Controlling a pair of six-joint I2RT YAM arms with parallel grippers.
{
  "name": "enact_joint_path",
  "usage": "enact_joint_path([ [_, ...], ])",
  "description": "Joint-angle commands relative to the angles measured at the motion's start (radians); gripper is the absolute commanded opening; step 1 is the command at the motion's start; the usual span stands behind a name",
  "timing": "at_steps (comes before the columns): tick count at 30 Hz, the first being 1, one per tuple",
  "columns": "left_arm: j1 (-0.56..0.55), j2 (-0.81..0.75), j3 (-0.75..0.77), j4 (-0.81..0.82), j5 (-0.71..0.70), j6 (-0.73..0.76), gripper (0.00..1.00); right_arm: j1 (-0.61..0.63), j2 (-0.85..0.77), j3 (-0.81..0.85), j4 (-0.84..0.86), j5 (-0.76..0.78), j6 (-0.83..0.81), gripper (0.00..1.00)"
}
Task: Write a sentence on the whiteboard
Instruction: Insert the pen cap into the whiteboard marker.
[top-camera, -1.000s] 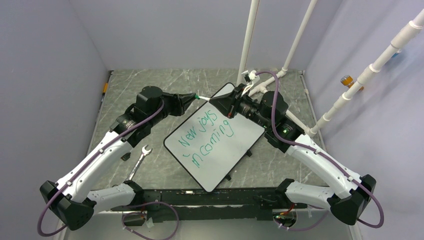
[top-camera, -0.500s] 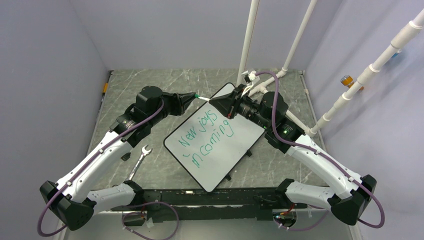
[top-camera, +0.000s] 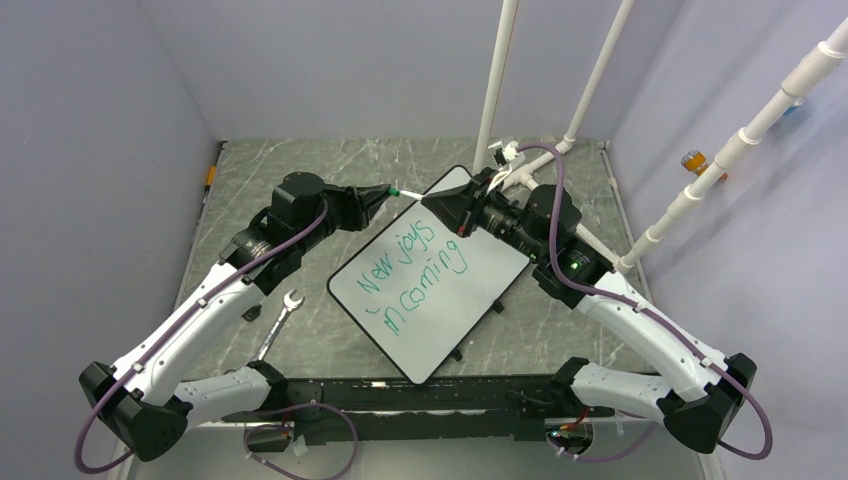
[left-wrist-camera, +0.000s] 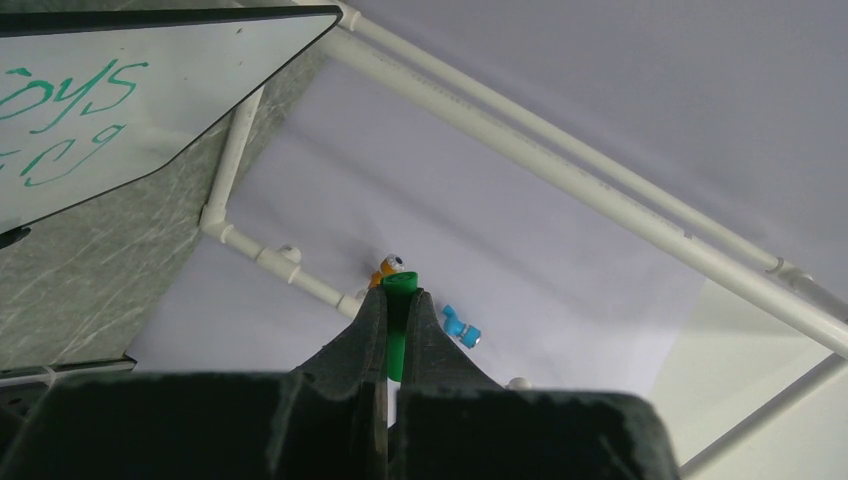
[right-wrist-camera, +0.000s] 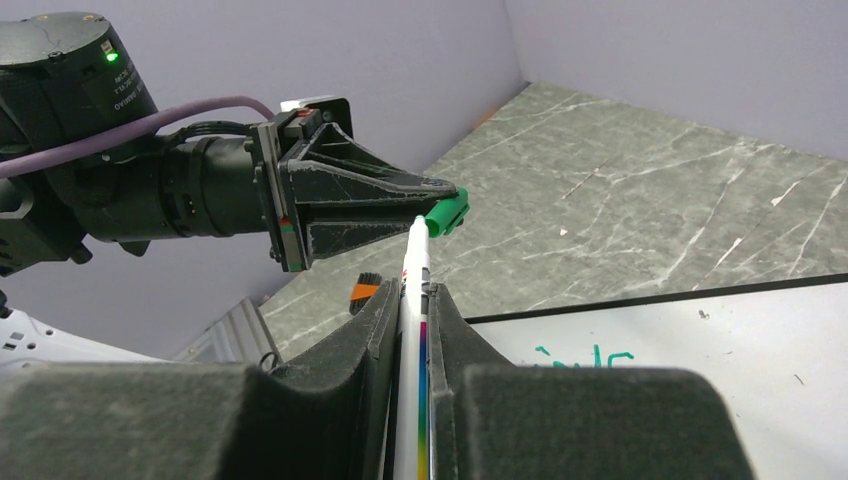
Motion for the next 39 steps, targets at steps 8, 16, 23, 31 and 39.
enact_joint_path([
  [8,0.002,-0.012,0.004,0.023,-0.036,-0.047,0.0,0.006,-0.014,0.015,0.005,0.015,-0.002,0.0],
  [16,0.002,-0.006,0.005,0.034,-0.027,-0.052,0.0,0.005,-0.005,0.016,0.002,0.011,0.004,0.0],
  [23,0.002,0.0,0.016,0.033,-0.018,-0.056,0.0,0.005,-0.002,0.009,-0.001,0.015,0.006,0.0],
  [31,0.002,0.002,0.013,0.043,-0.003,-0.055,0.0,0.007,0.012,0.011,-0.013,0.019,0.003,0.0],
  [39,0.002,0.002,0.013,0.047,0.007,-0.047,0.0,0.009,0.024,0.019,-0.018,0.031,0.0,0.0],
])
